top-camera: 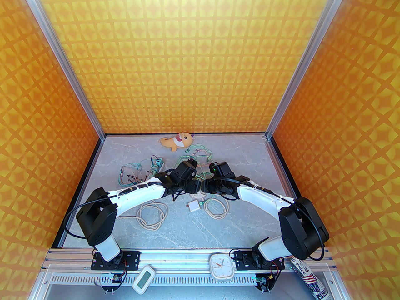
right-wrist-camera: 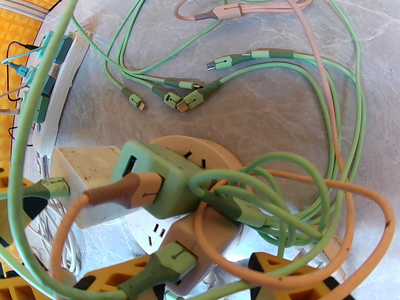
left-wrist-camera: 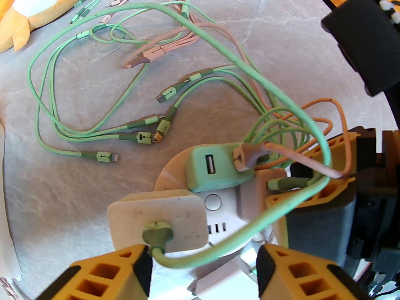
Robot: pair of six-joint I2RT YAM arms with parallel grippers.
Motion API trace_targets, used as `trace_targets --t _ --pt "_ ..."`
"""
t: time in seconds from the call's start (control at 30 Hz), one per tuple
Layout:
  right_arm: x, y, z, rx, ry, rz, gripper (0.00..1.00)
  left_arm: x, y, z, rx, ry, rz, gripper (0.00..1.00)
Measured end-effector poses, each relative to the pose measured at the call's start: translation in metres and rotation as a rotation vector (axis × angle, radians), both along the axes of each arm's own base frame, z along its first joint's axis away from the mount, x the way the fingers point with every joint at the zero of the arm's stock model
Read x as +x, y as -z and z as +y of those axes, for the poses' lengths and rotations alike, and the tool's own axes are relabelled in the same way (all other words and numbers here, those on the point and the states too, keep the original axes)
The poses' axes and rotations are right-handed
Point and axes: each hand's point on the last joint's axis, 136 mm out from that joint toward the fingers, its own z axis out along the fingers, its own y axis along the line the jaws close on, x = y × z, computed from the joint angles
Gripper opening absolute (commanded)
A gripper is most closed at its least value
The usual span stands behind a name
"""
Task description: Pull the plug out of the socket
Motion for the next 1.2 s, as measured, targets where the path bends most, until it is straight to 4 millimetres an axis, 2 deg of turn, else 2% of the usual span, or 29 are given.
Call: trace_targets --t 0.13,0.43,0.6,0.73,0.87,0.93,1.07,1.2 --pt "0.0 0.0 0.0 0.0 0.0 0.0 0.49 0.007 0.009 -0.002 0.03 0.003 -0.003 0.66" --pt "0.0 0.0 0.0 0.0 0.0 0.0 0.49 0.028 0.013 -0.002 0.058 -0.012 -0.013 0.67" --pt "0.0 0.0 0.0 0.0 0.0 0.0 0.49 0.03 0.013 -0.001 0.062 -0.01 -0.02 0.66" --pt "0.0 0.0 0.0 0.0 0.0 0.0 0.49 0.026 0.006 0.002 0.061 -0.007 -0.024 0.67" --pt "0.0 0.0 0.0 0.0 0.0 0.001 0.49 0.021 -0.012 0.007 0.041 -0.007 -0.044 0.67" --pt "0.0 0.0 0.0 0.0 0.0 0.001 0.49 0.021 -0.015 0.011 0.042 -0.011 -0.049 0.73" --pt "0.0 0.0 0.0 0.0 0.0 0.001 0.49 0.021 -0.007 0.017 0.066 -0.016 -0.033 0.78" --pt "0.0 0.0 0.0 0.0 0.0 0.001 0.49 0.021 0.009 0.018 0.096 -0.015 -0.006 0.8"
